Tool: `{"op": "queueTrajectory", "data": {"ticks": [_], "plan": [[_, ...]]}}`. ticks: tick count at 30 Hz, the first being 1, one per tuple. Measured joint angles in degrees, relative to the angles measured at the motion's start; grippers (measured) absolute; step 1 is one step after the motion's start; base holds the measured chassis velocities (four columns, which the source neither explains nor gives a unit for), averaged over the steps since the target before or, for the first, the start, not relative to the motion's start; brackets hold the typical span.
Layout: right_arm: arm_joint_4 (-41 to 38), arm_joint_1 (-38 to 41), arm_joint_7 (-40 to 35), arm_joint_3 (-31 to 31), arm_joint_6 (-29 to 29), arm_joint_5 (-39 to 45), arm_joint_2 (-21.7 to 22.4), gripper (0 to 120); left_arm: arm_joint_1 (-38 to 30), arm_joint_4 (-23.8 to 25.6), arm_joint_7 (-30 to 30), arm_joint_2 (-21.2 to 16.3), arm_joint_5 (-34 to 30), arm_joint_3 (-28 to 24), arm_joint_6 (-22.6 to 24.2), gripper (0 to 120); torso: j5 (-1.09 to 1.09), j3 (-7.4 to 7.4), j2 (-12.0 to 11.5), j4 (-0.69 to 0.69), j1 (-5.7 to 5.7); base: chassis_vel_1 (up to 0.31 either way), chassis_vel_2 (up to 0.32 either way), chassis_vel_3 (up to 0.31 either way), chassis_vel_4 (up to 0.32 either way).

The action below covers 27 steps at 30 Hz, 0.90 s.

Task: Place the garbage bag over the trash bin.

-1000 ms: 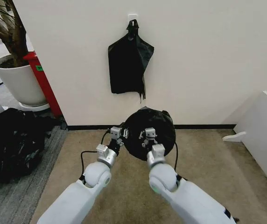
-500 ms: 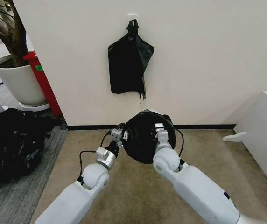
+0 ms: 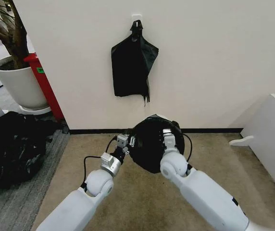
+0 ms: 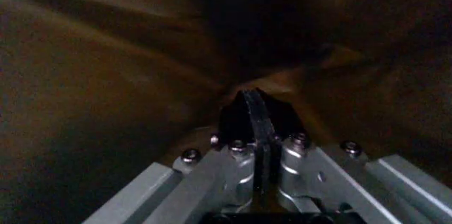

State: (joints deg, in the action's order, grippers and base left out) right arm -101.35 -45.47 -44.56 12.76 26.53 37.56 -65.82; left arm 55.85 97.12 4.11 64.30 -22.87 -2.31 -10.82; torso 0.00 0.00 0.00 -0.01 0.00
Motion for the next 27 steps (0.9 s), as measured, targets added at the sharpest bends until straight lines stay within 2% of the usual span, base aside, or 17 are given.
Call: {"op": "queueTrajectory", "data": {"ticks": [4, 8, 14, 18, 21, 24, 27], "plan": [[-0.3, 0.0, 0.6, 0.9, 0.0, 2.1, -0.4, 0, 0.0, -0.1, -0.2, 0.0, 0.0, -0.1, -0.2, 1, -0.01, 0.00, 0.0, 0.00, 0.00, 0.000, 0.000, 0.000, 0.000], [2.3, 1.4, -2.0, 1.5, 3.4, 6.5, -2.2, 0, 0.6, 1.2, -0.6, -0.2, -0.1, -0.2, -0.3, 1, -0.01, 0.00, 0.0, 0.01, 0.00, 0.000, 0.000, 0.000, 0.000], [5.2, 2.6, -4.6, 2.4, 7.4, 6.7, -3.2, 0, 1.2, 2.7, -0.8, -0.5, -0.2, -0.2, -0.4, 1, -0.01, 0.00, 0.0, 0.01, 0.00, 0.000, 0.000, 0.000, 0.000], [6.6, 2.7, -5.4, 3.1, 9.6, 3.6, -3.2, 0, 1.3, 3.0, -0.8, -0.5, -0.2, -0.2, -0.4, 1, 0.00, 0.00, 0.0, 0.01, 0.00, 0.000, 0.000, 0.000, 0.000], [8.5, 2.5, -5.0, 3.1, 10.6, -3.4, -3.0, 0, 1.3, 3.1, -0.9, -0.5, -0.2, -0.2, -0.4, 1, 0.00, 0.00, 0.0, 0.01, 0.00, 0.000, 0.000, 0.000, 0.000], [8.7, 1.9, -2.5, 3.1, 7.2, -8.8, -2.3, 0, 1.3, 3.1, -0.9, -0.6, -0.3, -0.2, -0.4, 1, 0.00, 0.00, 0.0, 0.01, 0.00, 0.000, 0.000, 0.000, 0.000], [7.5, 1.5, -0.6, 3.1, 4.5, -9.8, -1.9, 0, 1.2, 2.9, -0.9, -0.6, -0.3, -0.2, -0.4, 1, 0.00, 0.00, 0.0, 0.00, 0.00, 0.000, 0.000, 0.000, 0.000]]}}
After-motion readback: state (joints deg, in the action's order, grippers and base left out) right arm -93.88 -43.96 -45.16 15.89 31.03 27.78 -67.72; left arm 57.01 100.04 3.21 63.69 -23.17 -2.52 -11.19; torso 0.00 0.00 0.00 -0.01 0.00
